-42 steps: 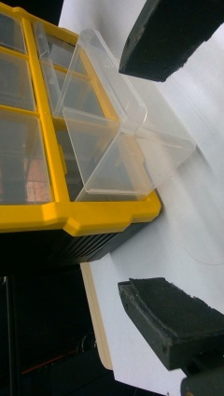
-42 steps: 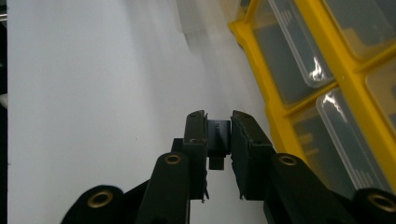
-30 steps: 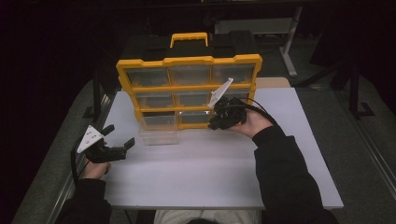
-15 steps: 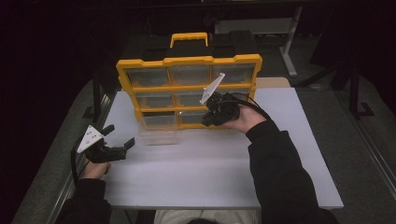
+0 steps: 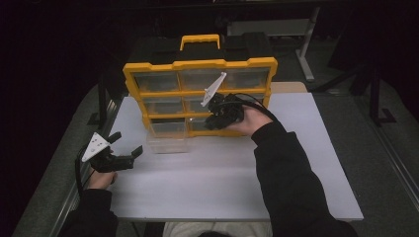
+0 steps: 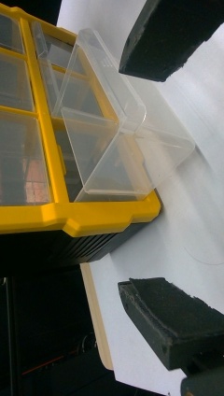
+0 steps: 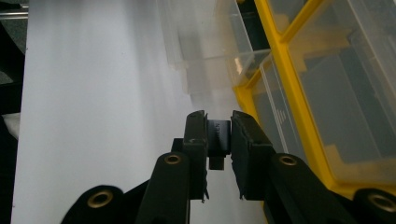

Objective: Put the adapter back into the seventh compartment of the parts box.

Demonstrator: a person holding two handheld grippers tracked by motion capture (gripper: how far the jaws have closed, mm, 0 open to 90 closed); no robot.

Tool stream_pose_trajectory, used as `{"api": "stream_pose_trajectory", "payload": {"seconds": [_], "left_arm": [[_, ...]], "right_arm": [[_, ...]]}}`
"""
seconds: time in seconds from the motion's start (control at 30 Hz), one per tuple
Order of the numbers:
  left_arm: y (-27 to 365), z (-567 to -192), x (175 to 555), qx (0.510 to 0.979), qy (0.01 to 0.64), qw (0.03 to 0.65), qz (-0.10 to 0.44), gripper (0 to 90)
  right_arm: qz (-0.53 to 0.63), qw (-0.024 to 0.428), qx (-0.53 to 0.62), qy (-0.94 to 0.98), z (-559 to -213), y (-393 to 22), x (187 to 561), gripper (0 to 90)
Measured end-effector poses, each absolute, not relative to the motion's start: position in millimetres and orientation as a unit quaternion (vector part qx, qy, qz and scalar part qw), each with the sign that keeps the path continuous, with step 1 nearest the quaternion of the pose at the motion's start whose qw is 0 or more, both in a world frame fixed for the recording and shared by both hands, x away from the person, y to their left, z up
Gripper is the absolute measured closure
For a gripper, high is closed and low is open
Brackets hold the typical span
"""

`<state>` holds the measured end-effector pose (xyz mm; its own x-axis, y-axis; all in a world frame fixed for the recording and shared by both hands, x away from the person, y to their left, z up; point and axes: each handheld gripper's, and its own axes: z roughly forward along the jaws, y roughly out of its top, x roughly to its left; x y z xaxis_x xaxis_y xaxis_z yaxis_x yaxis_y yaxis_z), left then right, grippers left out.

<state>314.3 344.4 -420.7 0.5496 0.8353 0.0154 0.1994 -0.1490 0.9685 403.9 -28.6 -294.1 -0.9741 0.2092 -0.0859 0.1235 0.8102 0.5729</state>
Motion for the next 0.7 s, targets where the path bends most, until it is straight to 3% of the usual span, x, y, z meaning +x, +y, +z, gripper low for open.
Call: {"api": "stream_pose_trajectory", "payload": {"seconds": [0.7], "left_arm": [[345,-420,314,0.696,0.371,0.539,0.295,0.0]], "right_arm": [[0.294,0.069,0.066,0.951,-289,8,413,75.0]]}}
